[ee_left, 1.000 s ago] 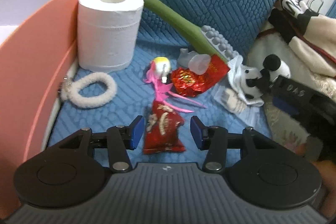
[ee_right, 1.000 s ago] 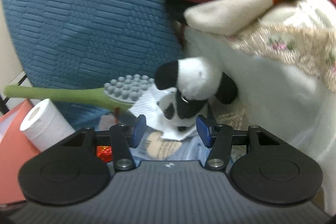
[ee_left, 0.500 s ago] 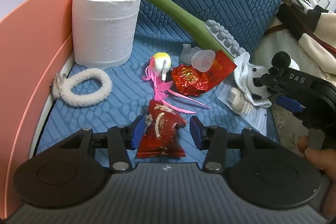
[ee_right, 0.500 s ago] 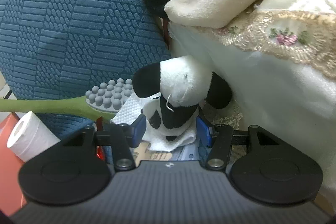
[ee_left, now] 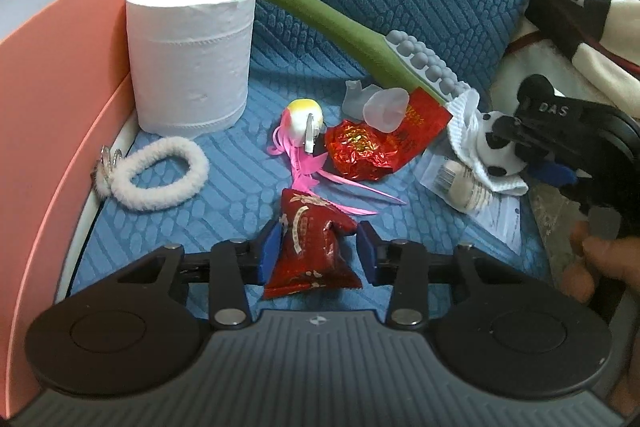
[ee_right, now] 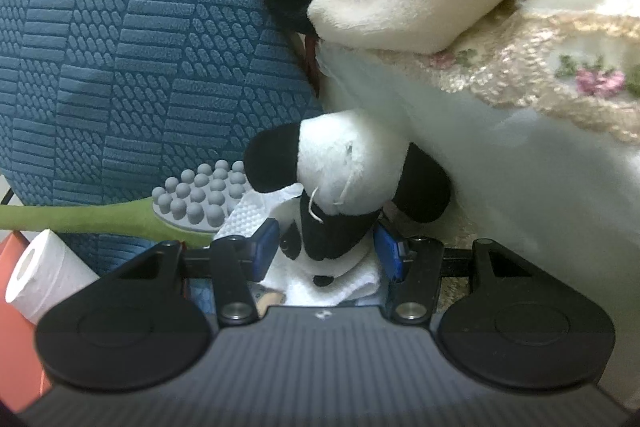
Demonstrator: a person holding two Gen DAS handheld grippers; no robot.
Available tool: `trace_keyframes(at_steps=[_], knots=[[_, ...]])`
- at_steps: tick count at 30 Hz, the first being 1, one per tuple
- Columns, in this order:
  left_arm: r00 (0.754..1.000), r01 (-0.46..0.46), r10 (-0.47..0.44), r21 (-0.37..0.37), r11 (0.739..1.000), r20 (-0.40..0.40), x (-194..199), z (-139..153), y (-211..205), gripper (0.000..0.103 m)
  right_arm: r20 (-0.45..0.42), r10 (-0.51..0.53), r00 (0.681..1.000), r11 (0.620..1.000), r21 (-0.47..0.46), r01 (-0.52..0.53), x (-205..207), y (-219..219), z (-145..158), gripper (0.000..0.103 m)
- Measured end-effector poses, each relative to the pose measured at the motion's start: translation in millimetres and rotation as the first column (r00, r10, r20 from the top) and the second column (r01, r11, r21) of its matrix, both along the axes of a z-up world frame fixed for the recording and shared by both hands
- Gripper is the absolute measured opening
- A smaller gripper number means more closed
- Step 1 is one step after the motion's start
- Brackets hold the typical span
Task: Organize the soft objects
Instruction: 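Close the left tool on the red candy packet while the right tool grasps the panda plush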
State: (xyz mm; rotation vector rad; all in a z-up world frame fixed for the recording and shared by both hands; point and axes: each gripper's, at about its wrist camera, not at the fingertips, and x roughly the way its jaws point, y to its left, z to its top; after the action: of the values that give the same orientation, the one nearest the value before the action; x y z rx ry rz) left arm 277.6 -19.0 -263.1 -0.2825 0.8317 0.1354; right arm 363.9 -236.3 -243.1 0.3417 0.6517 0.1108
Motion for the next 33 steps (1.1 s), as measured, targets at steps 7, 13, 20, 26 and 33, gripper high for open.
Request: trace_keyframes(at_steps=[7, 13, 20, 26, 33], knots=[[1.0, -0.008, 0.008, -0.026, 1.0, 0.007, -2, 1, 6, 0.041, 0.012, -0.009, 1.0, 1.0, -0.022, 0.01, 10, 7, 0, 0.056], [1.0, -0.012, 0.013, -0.043, 0.999, 0.005, -8, 3, 9, 0.04, 0.016, -0.011, 1.0, 1.0, -0.014, 0.011, 10, 5, -1, 0.052], [1.0, -0.019, 0.02, -0.056, 0.998, 0.008, -12, 6, 12, 0.04, 0.046, 0.021, 0.999, 0.997, -0.077, -0.017, 3, 14, 2, 0.041], [0.999, -0.025, 0.026, -0.061, 0.998, 0.024, -19, 14, 14, 0.04, 0.066, 0.034, 0.997, 0.997, -0.078, -0.029, -6, 11, 8, 0.04], [0.999, -0.039, 0.041, -0.063, 0.997, 0.036, -30, 22, 22, 0.04, 0.073, 0.056, 0.996, 0.994, -0.098, -0.049, -25, 11, 12, 0.039]])
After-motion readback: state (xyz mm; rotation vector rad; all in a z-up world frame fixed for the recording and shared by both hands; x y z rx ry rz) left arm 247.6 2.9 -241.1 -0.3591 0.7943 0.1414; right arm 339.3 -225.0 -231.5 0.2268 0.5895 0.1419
